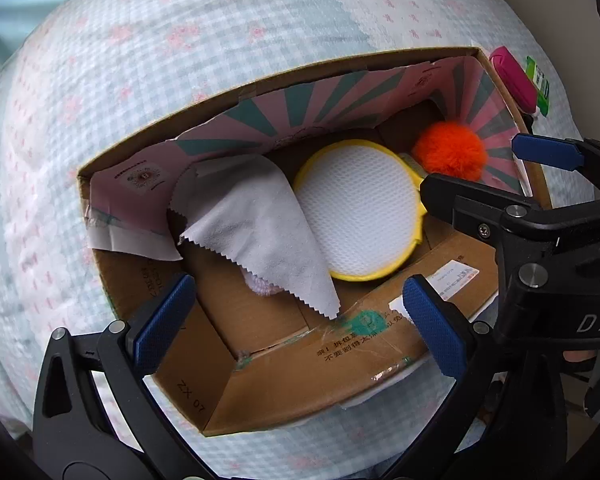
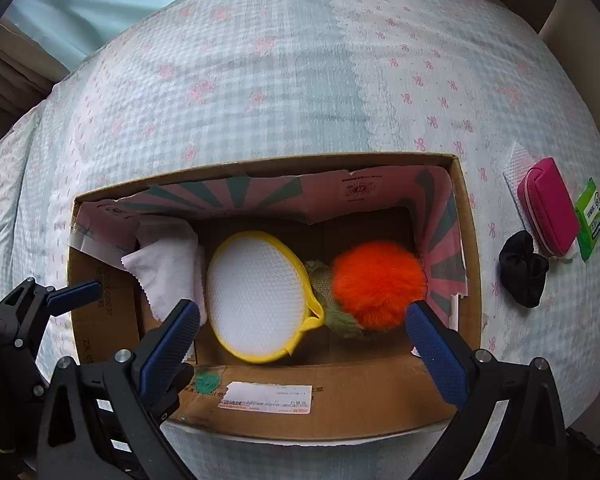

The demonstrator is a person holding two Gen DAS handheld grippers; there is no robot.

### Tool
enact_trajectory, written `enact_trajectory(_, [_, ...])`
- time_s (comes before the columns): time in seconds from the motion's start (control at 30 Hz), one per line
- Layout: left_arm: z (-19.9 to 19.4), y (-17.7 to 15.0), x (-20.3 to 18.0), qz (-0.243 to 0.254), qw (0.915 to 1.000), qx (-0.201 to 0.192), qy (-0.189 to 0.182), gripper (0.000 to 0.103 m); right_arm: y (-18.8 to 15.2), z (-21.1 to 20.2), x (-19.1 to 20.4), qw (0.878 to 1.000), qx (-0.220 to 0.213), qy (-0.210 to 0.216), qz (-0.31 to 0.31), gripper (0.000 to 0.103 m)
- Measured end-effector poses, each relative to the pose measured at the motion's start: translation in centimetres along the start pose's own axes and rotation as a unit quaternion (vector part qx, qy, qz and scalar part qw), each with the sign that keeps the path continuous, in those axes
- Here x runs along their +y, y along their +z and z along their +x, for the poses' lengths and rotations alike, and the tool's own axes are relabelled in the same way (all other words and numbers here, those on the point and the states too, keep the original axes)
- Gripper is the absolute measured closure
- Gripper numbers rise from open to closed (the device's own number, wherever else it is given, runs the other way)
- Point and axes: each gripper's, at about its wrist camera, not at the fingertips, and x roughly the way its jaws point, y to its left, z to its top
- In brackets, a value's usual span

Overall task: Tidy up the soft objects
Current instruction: 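Carry the grey cloth and mesh pad into the box and release both, then withdraw both tools and move toward the magenta pouch and black scrunchie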

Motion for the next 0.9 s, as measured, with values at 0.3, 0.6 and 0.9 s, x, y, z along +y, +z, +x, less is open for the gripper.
enact_trajectory(0.3, [-2.5,-1.2,-0.6,-0.022,0.9996,-0.016,0.006,0.000,-0.7,-2.6,0.4,1.000,-0.023,0.004,-0.004,0.000])
enact_trajectory(0.6, [-8.2,-3.5,-0.8,-0.026,0.9981,-0.046,0.030,0.000,-1.9,-10.9,1.9,0.997,-0.069,0.009,-0.022,0.000])
enact_trajectory(0.9, [-16.2,-6.2,0.7,-0.060,0.9924,-0.085,0.065,0.000,-3.9,-20.0,2.7,0.990,-0.137,0.002,-0.023,0.000])
